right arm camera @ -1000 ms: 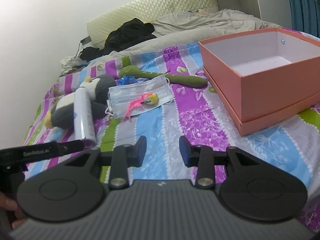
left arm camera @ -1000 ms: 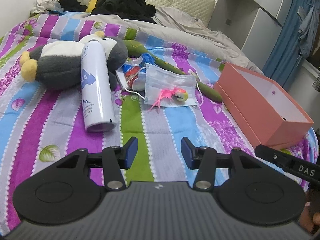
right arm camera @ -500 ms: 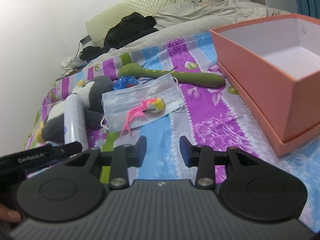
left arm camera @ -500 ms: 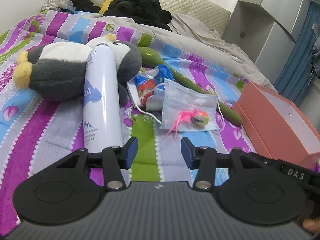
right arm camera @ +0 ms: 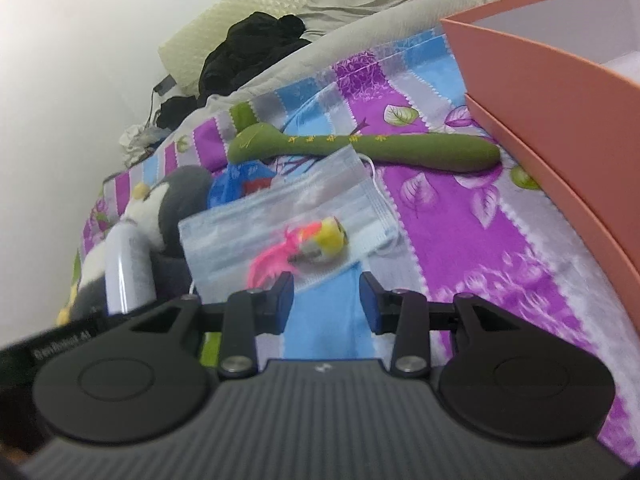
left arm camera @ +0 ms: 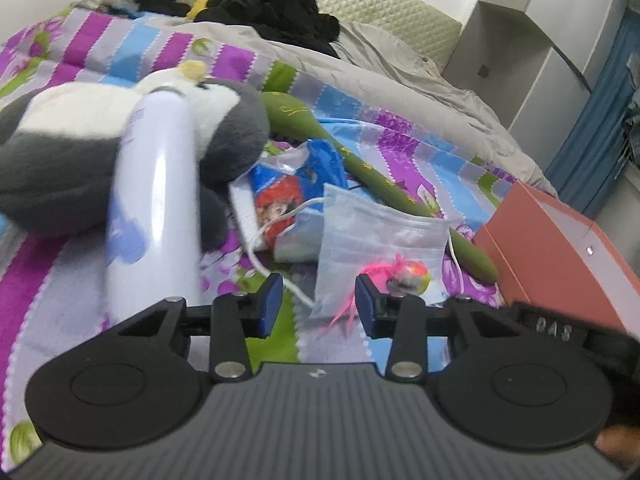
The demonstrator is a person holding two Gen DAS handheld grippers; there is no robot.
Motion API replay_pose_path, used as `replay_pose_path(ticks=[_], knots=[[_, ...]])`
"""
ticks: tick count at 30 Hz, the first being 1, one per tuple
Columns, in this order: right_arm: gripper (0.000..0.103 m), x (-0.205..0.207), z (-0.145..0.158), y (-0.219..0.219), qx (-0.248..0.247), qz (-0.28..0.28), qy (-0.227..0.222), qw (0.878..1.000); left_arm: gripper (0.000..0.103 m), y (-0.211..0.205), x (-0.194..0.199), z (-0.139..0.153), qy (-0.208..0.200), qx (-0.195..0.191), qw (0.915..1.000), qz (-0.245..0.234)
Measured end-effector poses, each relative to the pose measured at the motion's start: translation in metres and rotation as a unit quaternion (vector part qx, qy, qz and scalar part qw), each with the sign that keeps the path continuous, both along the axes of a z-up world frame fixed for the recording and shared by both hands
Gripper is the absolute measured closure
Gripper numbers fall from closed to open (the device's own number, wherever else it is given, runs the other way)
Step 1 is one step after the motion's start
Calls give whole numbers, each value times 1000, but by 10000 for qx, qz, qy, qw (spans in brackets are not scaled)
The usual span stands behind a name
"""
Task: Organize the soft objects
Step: 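Grasp the face mask with the left tool while the right tool grasps the bird toy, then carry the face mask and bird toy with both tools over the pink box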
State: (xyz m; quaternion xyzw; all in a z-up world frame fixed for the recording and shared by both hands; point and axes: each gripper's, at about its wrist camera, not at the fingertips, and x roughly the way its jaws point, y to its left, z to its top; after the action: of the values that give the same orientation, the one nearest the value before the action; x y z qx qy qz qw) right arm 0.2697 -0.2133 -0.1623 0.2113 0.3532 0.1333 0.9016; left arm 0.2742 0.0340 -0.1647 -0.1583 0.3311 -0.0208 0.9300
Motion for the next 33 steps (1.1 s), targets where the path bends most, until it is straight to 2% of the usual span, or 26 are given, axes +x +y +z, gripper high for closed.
replay_pose_path(ticks=[3,12,14,17,19,22,27,30,33], knots=[[62,19,-2,2,113,-35,73,9999,57,-5,16,-7,29,57,10000,8],[62,61,-19,14,154,-88,325,9993,58,-3,45,-29,191,-178,9996,60],[62,67,-21,16,196,-114,392,9990,61,-4,49,-32,199,-205,9996,15],[62,72,-25,18,286,-107,523,9982,72,-7,54,-36,288,-284,9991,-83],[62,75,-27,20,231,-119,575,9980,83,-10,55,-38,324,-270,9990,-160],[62,76,-26,21,176,-86,589,9981,94,-14,54,-36,314,-205,9991,-186],[65,71,-18,21,57,-42,545,9985,99,-19,48,-26,265,-191,9992,-223],[65,65,-8,20,-34,-31,447,9990,99,-24,39,-16,191,-30,9994,-277],[65,57,0,16,-93,-29,412,9991,99,-26,30,-7,149,-70,9995,-275]])
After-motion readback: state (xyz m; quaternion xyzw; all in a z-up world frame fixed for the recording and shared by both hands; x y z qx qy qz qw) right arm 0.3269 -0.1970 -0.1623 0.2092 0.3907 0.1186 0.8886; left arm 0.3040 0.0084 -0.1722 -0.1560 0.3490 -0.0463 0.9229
